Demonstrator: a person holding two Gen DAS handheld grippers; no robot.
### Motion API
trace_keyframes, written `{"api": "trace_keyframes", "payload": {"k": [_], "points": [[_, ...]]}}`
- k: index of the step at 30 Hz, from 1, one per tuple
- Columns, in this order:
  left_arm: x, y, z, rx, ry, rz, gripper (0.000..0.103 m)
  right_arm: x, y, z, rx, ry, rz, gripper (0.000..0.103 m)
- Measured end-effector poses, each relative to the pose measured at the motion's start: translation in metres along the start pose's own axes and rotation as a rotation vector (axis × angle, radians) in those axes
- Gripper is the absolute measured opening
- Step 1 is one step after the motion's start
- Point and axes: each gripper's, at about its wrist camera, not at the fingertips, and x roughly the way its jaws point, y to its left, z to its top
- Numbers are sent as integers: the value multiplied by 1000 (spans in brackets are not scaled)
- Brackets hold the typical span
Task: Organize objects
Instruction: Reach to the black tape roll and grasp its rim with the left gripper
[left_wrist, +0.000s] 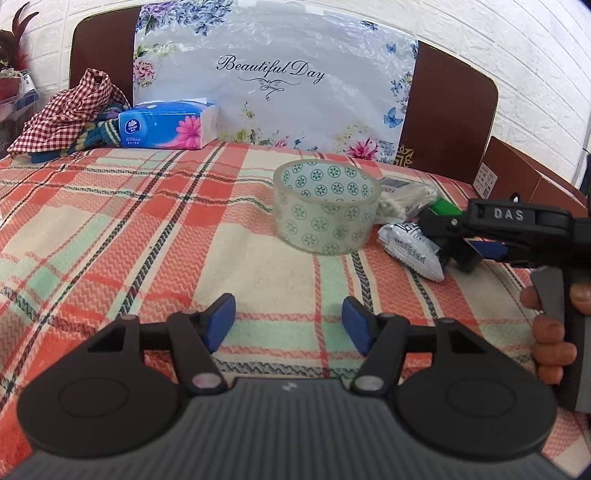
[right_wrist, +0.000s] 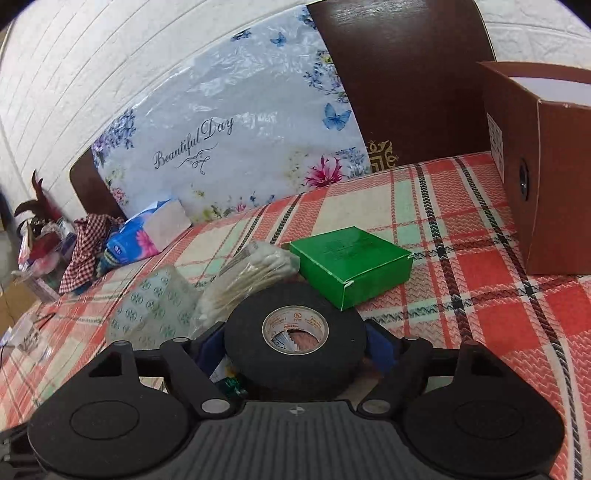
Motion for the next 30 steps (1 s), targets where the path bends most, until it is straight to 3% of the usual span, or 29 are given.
{"api": "trace_keyframes", "payload": {"k": [5,10,14,17,20,26,30], "points": [[0,-3,-1,16,4,14,66,-43,10,-31,-110,4,-29,77],[0,-8,-1,45,9,37,67,-99,14,-71,-262,22,-118,77],[0,-16,-1,84,23,77,67,-130,5,-88,-255,22,-140,84],[-4,-31,7,60,91,139,66,-140,-4,-92,-223,17,-146,84],[-15,-55,18,-29,169,4,59,-141,-6,-93,-203,9,-145,84],[-20,-131,38,17,298,-195,56,-138,-1,-96,-237,10,-162,85],[-4,-155,31,38,402,-219,44,-140,-5,-96,-216,0,-143,85]]}}
